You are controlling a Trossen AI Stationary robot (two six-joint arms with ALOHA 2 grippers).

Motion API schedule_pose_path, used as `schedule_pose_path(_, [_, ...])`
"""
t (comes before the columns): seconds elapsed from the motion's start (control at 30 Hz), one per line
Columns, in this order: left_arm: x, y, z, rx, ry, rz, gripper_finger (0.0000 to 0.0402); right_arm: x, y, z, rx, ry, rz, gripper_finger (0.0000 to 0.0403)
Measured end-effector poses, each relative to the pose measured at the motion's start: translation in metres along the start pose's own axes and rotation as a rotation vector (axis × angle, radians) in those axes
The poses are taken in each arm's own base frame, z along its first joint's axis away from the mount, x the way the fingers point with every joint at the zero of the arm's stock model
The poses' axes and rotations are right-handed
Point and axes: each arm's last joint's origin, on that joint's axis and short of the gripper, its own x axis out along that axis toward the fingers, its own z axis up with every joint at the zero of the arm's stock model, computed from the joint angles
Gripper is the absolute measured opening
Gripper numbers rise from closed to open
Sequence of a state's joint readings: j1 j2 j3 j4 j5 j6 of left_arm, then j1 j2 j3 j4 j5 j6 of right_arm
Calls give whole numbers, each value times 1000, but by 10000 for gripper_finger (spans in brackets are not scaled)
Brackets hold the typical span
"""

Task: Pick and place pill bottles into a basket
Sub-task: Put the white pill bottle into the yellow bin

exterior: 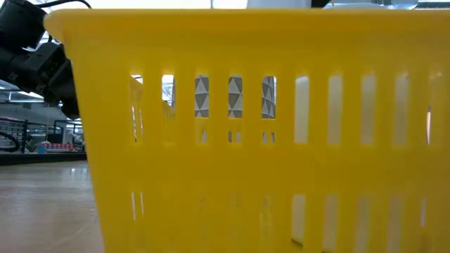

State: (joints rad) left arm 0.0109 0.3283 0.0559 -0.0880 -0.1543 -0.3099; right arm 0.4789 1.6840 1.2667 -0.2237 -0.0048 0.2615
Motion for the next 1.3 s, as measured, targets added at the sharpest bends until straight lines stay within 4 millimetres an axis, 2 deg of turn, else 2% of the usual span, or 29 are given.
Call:
schedule_pose_path(0.3, [0, 0, 0, 0, 0, 0, 340, 1, 0, -2, 7, 17, -3, 147])
schedule_pose_path(0.6, [0, 0, 0, 0, 0, 1, 340, 27, -3, -17, 14, 99, 28, 152])
schedule_pose_path(1.0, [0, 0, -1, 0, 6, 3, 340, 48, -2, -27, 16, 112, 31, 149])
schedule_pose_path(1.3, [0, 0, -1, -6, 14, 4, 340, 50, 3, -29, 12, 110, 30, 149])
